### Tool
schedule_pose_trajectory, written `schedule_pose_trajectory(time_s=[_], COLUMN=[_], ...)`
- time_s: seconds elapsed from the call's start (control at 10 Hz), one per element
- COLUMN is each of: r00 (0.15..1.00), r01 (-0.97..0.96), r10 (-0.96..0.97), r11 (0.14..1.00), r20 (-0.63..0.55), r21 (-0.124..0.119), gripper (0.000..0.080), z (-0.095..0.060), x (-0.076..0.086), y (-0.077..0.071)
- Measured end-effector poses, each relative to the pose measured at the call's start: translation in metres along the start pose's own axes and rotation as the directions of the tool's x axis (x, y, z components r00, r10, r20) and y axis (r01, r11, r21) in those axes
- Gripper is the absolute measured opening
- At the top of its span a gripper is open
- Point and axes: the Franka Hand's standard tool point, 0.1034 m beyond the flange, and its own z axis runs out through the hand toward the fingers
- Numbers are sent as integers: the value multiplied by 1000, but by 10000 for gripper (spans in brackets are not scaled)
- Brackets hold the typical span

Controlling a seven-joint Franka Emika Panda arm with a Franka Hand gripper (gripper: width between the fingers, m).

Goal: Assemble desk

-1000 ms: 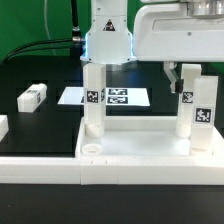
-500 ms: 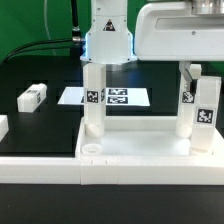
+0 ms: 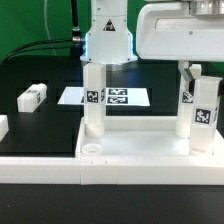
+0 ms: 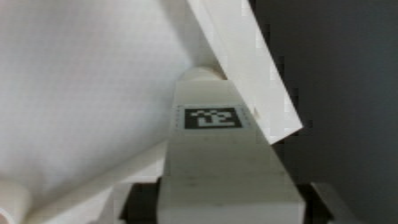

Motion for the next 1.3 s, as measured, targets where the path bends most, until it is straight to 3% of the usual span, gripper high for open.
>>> schedule_pose_trajectory(time_s=[0.2, 0.5, 0.7, 0.8, 0.9, 1.0, 1.1, 1.3], r00=[961, 801, 727, 734, 754, 757, 778, 895], r01=[-277, -598, -686, -679, -657, -653, -627, -444], r10=[277, 598, 685, 678, 656, 652, 627, 444], r11=[961, 801, 727, 734, 754, 757, 779, 896], r20=[14, 32, 40, 39, 38, 38, 39, 31], r21=[13, 29, 14, 16, 16, 11, -7, 5], gripper=[287, 287, 287, 389, 389, 529, 611, 642], z=[1, 1, 1, 2, 2, 2, 3, 2], x=[1, 3, 2, 2, 2, 1, -1, 1], y=[3, 6, 5, 5, 6, 6, 6, 5])
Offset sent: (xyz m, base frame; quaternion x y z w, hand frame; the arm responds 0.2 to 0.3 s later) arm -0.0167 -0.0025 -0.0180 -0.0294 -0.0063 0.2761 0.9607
